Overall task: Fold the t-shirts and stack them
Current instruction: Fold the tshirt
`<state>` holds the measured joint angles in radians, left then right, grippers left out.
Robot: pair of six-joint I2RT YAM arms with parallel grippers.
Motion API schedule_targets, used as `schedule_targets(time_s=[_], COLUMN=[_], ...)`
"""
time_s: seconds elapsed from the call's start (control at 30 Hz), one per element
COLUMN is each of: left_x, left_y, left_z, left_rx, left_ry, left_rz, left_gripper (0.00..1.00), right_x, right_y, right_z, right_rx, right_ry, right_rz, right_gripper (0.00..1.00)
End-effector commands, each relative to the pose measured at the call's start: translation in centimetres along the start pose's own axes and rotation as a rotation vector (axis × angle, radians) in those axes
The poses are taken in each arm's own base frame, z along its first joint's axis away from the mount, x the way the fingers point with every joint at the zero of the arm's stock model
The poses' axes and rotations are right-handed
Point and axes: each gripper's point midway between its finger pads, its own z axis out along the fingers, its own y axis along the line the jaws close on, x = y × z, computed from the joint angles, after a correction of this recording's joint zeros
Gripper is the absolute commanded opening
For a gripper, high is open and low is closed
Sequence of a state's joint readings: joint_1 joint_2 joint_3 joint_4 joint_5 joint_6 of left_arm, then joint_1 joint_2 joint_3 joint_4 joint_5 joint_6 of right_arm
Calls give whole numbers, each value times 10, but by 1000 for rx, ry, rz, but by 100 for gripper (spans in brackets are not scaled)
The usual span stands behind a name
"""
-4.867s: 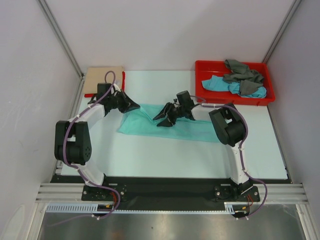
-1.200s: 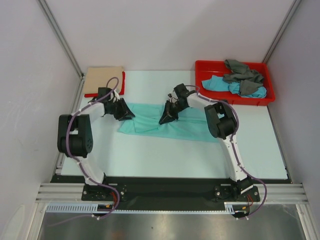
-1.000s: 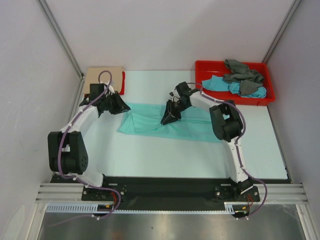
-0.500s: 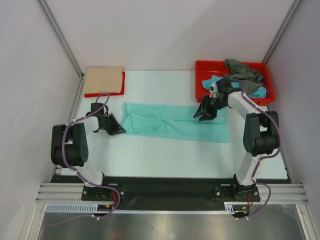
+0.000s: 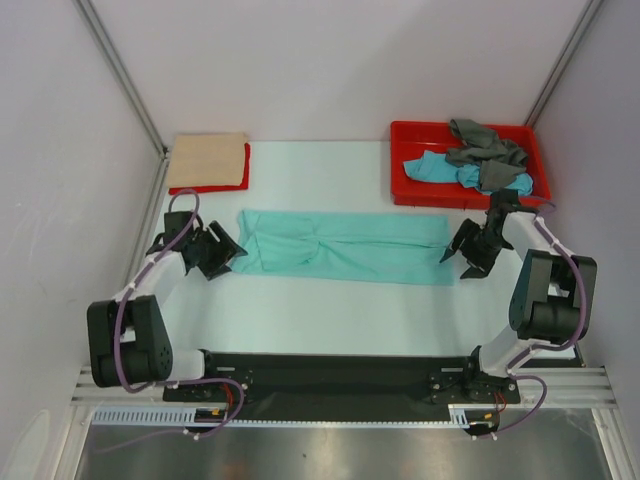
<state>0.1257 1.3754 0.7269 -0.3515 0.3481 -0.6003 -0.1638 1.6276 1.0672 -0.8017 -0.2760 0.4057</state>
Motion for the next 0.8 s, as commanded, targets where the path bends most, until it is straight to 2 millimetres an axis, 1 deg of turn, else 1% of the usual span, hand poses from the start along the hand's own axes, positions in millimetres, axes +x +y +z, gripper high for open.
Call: schedule_targets(time_s=[0.0, 0.07, 0.13, 0.17, 0.23, 0.37, 0.47, 0.6, 0.67, 0.73, 0.77], left_x=[-9, -4, -1, -2, -5, 3, 5, 5, 2, -4, -4], left_y=[-7, -4, 1, 2, 6, 19, 29, 37, 41, 40, 45], left_z=[-16, -12, -7, -5, -1, 5, 12, 23, 27, 30, 34], left_rx=[0, 0, -15, -15, -34, -83, -121, -154, -170, -173, -192], left_ry=[-51, -48, -44, -48, -60, -42, -43, -24, -29, -39, -36], left_rz=[-44, -97, -131, -142, -153, -183, -194, -202, -194, -178, -178], left_gripper=[73, 72, 68, 65, 63, 63, 63, 63, 61, 57, 55], right_x=[0, 5, 7, 8, 13, 18, 20, 20, 20, 23, 23], right_y=[-11, -15, -16, -20, -25, -28, -25, -26, -25, -26, -27], right_z=[-9, -4, -2, -2, 1, 5, 8, 18, 21, 25, 26], right_rx=[30, 16, -1, 0, -2, -13, -38, -49, -56, -57, -55], right_ry=[-29, -5, 7, 7, 13, 29, 35, 46, 58, 71, 68], right_rz=[-4, 24, 53, 69, 81, 86, 90, 87, 89, 99, 101], right_gripper=[72, 71, 71, 71, 71, 69, 68, 66, 61, 53, 51])
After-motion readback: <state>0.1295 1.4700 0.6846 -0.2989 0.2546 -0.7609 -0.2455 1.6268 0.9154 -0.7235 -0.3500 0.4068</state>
